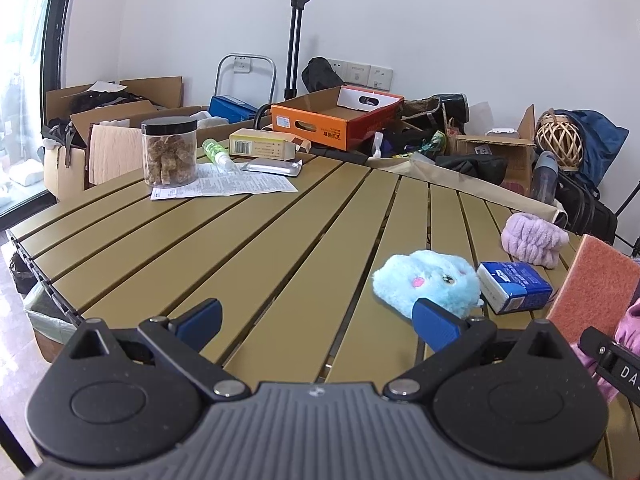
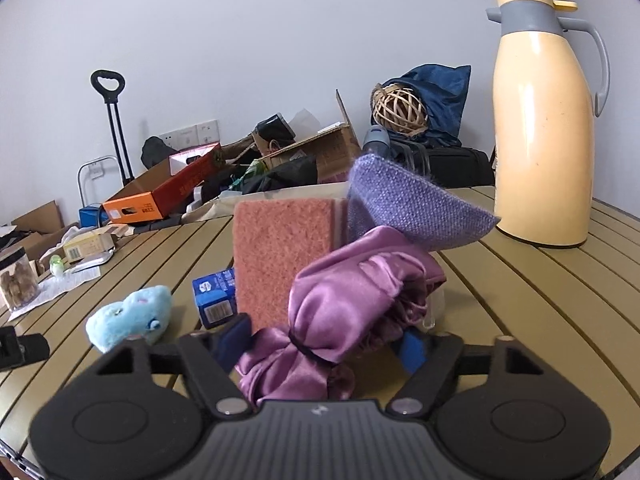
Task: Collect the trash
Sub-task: 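Close the right gripper on the pink satin cloth, then close the left gripper on the blue plush toy while the right gripper lifts the pink cloth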
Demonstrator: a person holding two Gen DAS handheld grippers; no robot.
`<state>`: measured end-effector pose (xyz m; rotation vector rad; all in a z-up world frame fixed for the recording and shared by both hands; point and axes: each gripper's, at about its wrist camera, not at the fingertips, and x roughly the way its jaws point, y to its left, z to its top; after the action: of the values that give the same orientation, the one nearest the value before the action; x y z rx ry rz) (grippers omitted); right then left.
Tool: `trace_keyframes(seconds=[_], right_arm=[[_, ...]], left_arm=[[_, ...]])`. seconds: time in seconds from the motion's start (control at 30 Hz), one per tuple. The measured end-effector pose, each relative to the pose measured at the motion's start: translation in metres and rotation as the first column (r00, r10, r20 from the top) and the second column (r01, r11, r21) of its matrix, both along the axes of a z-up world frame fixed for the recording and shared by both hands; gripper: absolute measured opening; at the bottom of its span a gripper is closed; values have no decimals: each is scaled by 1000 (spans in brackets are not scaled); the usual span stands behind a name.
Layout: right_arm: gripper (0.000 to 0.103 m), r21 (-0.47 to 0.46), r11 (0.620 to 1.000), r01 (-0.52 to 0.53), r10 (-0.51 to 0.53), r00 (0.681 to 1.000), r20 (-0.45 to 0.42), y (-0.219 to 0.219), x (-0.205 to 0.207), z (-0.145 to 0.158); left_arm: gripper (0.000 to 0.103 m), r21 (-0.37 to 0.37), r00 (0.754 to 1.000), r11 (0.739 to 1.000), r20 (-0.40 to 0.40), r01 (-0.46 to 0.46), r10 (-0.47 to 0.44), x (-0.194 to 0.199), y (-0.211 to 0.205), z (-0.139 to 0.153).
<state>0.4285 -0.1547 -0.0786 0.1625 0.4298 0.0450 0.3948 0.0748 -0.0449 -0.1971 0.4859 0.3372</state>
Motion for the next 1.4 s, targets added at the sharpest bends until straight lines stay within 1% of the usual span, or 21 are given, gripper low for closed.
trace_keyframes(seconds=[0.03,0.07,0.1,0.13,0.23,0.37,0.5,0.6,0.73,0.9,1.07,1.2,1.4], right_arm=[[56,19,1000,-14,14,1000,-2,-2,-1,-1],[52,40,999,-24,24,1000,-5,-5,-1,-1],[41,57,998,-32,33,999,-6,-8,-1,-1],[37,67,997,-32,33,999,-7,-11,-2,0],[32,89,996,-7,6,1000,8,-16,-7,2],[30,168,986,-20,17,1000,24,-30,-14,3],[29,202,979,-39,23,996,82,-40,-25,12],[28,210,976,-55,25,990,141,-48,-35,22],[28,204,978,-39,2,984,179,-58,-42,29],[28,212,977,-2,-38,982,183,-76,-46,32],[28,238,971,23,-71,978,194,-96,-53,34],[28,283,959,29,-87,977,196,-115,-54,34],[28,319,946,63,-129,973,189,-138,-50,31]], left_arm=[[103,-1,1000,1000,0,0,0,0,0,0],[103,-2,1000,1000,0,1,-1,-1,1,0],[103,0,1000,1000,1,1,-1,0,1,0],[103,-1,1000,1000,1,1,-1,0,1,0],[103,6,1000,1000,0,0,0,-1,0,-1],[103,14,1000,1000,-2,5,-5,-1,-2,-2],[103,23,1000,1000,2,16,-16,-2,-5,-3],[103,27,1000,999,5,21,-21,-4,-7,-3],[103,29,1000,999,0,29,-29,-3,-8,-4],[103,19,999,999,-7,43,-43,-4,-8,-4],[103,-21,998,998,-22,66,-66,-3,-6,2],[103,-35,997,997,-35,74,-76,6,-13,6],[103,17,988,990,-66,144,-142,42,-45,7]])
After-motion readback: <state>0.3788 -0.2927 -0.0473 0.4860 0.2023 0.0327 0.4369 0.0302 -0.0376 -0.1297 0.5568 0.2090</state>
